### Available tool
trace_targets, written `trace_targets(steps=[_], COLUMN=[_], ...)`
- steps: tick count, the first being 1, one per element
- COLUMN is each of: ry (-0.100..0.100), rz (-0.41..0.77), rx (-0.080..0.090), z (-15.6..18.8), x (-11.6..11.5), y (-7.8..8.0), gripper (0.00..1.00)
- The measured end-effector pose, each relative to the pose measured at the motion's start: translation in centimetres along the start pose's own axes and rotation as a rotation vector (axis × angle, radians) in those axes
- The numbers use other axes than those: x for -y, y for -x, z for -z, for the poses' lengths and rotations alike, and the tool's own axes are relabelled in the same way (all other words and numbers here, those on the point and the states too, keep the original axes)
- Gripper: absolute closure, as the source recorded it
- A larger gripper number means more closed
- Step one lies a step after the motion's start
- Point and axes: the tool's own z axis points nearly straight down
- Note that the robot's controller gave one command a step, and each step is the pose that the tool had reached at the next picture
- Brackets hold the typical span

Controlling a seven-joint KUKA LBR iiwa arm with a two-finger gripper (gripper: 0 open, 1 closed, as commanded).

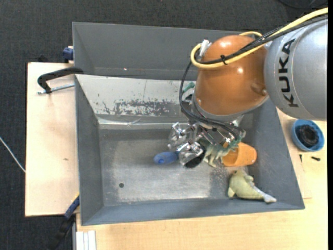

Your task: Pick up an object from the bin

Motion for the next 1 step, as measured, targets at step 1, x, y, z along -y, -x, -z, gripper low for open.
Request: trace_targets(steps=[1], ry=[0.003], rz=[0.37], rx=[-0.002], z=[6.46], x=[-2.6], y=[-0.05], gripper=[1.0])
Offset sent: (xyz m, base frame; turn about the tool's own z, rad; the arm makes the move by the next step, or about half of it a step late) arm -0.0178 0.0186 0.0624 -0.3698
